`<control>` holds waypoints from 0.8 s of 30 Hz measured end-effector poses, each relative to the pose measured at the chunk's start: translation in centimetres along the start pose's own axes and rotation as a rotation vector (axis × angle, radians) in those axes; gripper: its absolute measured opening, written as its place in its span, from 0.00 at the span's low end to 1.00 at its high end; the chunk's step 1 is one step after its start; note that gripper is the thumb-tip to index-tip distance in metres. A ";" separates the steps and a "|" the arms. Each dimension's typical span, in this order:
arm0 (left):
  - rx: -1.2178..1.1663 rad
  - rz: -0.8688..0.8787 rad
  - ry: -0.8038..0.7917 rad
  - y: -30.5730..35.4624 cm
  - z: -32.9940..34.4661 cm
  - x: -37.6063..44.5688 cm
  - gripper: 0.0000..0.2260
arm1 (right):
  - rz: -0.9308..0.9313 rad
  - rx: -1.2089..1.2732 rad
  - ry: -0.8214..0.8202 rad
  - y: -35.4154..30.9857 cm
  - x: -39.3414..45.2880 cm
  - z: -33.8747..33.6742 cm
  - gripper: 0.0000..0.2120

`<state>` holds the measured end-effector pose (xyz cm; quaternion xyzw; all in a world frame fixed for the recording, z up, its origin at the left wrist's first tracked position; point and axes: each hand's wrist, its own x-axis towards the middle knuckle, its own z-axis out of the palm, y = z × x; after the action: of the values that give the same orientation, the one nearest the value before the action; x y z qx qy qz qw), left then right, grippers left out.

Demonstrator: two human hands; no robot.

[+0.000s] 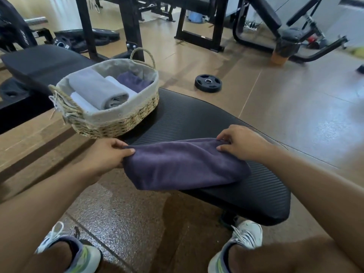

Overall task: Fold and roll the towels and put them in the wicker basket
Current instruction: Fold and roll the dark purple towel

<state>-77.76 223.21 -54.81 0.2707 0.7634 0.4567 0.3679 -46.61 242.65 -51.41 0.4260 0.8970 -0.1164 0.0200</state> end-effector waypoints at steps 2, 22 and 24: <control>0.014 -0.006 -0.008 -0.3 0.1 0.1 0.04 | 0.005 -0.021 -0.016 0.1 0.2 -0.2 0.11; -0.087 -0.068 -0.082 0.5 -0.5 0.0 0.05 | 0.032 0.247 -0.086 0.5 -0.3 -3.1 0.08; -0.075 -0.059 -0.072 0.5 -0.5 0.0 0.06 | 0.042 0.349 0.009 0.8 -0.5 -3.0 0.07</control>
<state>-78.08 223.19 -54.21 0.2504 0.7398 0.4637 0.4183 -45.50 243.42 -48.53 0.4420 0.8542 -0.2679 -0.0560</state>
